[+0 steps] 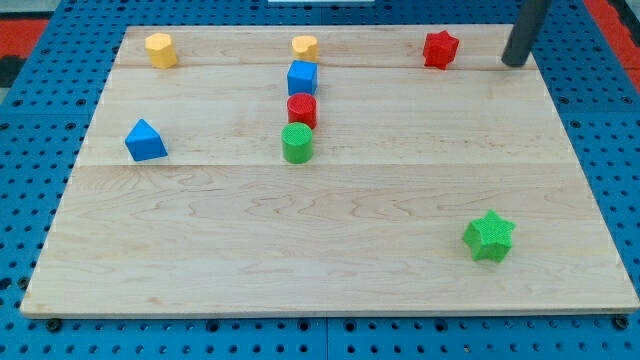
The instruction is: Move the red star into the green star
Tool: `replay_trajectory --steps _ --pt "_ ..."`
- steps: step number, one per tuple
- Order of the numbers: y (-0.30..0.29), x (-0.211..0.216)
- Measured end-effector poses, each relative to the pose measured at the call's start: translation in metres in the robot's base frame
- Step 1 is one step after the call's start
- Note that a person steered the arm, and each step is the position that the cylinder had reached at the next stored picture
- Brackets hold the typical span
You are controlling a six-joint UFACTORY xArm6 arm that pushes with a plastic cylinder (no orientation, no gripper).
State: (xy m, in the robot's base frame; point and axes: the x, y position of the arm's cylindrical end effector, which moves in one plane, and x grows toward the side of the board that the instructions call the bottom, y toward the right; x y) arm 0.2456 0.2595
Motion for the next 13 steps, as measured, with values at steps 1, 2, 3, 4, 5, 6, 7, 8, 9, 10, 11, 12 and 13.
replay_trajectory --steps 1,2,3,4,5,6,7,8,9,10,11,12,13 --pt "-0.028 -0.029" --pt "-0.095 -0.013" --pt "-0.128 0.020" --pt "-0.138 -0.005" --pt "-0.154 0.017" --pt "-0.161 0.073" --pt "-0.178 0.059" --pt "-0.206 0.050" --pt "-0.214 0.104" --pt "-0.167 0.156" --pt "-0.165 0.106" --pt "-0.123 0.131" --pt "-0.118 0.193"
